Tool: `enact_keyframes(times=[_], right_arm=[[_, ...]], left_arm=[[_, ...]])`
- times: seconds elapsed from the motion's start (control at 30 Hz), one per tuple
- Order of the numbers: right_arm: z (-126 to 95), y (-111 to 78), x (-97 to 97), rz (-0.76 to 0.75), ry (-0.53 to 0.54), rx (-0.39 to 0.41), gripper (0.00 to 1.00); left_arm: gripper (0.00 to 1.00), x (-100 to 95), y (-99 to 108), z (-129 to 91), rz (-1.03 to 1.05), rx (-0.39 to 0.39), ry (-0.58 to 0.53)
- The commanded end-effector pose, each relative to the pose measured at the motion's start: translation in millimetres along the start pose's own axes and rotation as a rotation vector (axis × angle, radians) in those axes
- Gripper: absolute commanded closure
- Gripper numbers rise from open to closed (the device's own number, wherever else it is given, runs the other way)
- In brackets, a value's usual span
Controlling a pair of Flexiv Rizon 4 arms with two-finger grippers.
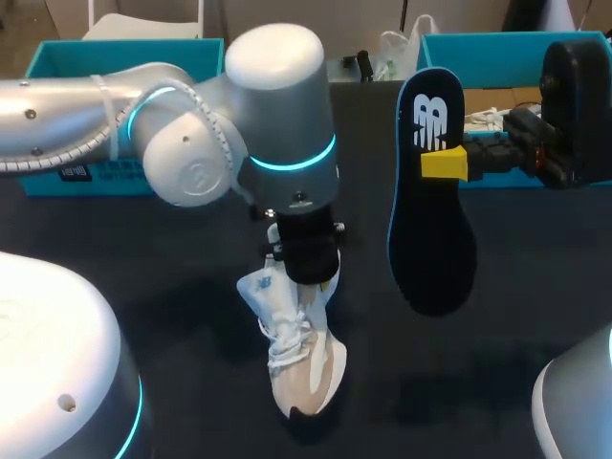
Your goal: Take the shoe out of the shoebox, open the shoe tongue, remove and reinsert the insole, then place the shoe into the shoebox
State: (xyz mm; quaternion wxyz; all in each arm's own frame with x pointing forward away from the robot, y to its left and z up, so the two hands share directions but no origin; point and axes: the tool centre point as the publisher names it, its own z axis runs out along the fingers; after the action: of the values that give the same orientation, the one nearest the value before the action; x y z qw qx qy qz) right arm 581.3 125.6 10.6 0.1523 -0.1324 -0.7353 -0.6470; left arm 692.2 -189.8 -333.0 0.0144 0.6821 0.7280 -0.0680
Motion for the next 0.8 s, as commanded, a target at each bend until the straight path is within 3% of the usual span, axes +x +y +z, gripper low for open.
enact_keyframes(times=[0.03,0.47,0.8], right_arm=[[2.4,0.7,-1.3,0.001,0.0,0.001,1.0],[2.4,0.7,-1.3,0.001,0.0,0.001,1.0],[2.4,0.7,-1.3,0.001,0.0,0.001,1.0]], left_arm=[[1.0,-9.7,-0.4,13.5,0.007,0.007,0.019],[1.0,-27.9,3.8,48.4,0.004,0.041,0.104],[1.0,-36.9,8.2,65.1,-0.002,0.01,0.121]])
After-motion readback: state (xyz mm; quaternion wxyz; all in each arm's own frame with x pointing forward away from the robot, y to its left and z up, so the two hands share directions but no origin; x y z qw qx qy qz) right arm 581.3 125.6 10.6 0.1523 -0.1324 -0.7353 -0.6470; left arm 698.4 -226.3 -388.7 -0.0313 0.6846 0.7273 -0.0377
